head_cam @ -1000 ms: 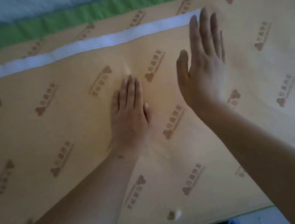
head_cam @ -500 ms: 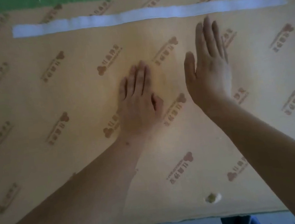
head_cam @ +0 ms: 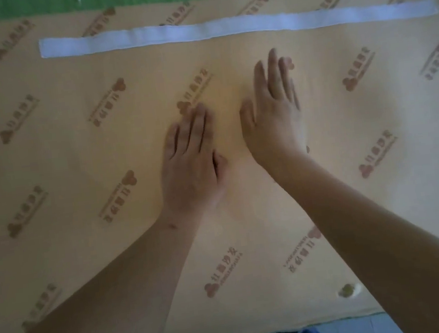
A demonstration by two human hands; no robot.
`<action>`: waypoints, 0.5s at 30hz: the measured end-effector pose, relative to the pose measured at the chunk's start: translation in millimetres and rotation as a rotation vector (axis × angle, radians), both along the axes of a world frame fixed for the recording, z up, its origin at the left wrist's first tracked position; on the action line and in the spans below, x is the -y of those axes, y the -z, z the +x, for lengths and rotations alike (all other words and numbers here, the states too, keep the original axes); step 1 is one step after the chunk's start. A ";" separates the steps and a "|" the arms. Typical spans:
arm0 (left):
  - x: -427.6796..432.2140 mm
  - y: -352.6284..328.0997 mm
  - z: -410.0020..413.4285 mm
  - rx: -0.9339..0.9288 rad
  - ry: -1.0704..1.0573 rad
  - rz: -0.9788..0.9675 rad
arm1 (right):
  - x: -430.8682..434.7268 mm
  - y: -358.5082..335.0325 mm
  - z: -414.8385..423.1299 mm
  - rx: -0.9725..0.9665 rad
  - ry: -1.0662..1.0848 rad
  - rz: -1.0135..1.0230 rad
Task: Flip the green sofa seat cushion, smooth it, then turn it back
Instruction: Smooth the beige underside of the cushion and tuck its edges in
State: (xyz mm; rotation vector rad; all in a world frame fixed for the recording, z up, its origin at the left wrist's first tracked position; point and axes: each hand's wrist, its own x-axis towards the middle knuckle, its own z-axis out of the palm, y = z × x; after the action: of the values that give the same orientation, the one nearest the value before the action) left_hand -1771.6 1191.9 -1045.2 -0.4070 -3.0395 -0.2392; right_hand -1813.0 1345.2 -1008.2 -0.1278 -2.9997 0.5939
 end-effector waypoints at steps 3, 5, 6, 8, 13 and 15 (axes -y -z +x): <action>7.1 -2.2 -1.7 -0.005 0.020 0.003 | 13.7 -16.6 -4.1 -0.242 -0.017 -0.037; 15.8 0.0 -5.8 -0.011 0.036 0.000 | 29.9 2.0 8.9 -0.066 -0.163 0.047; 19.7 0.4 -5.7 -0.013 0.017 0.006 | 34.6 12.4 8.4 0.015 -0.166 0.057; 28.5 0.7 -8.5 -0.021 -0.028 0.022 | 45.8 8.8 -6.8 0.049 -0.105 0.010; 57.0 -1.4 -15.0 -0.012 -0.066 0.041 | 72.1 2.2 -0.6 -0.077 -0.205 0.032; 71.3 -1.1 -17.6 -0.004 -0.121 0.049 | 79.2 14.2 1.2 0.033 -0.181 0.064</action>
State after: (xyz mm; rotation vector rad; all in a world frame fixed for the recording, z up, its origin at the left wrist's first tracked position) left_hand -1789.2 1120.6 -1044.2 -0.2198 -3.0336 -0.3037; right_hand -1811.8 1266.0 -1022.4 0.1414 -3.0801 0.5154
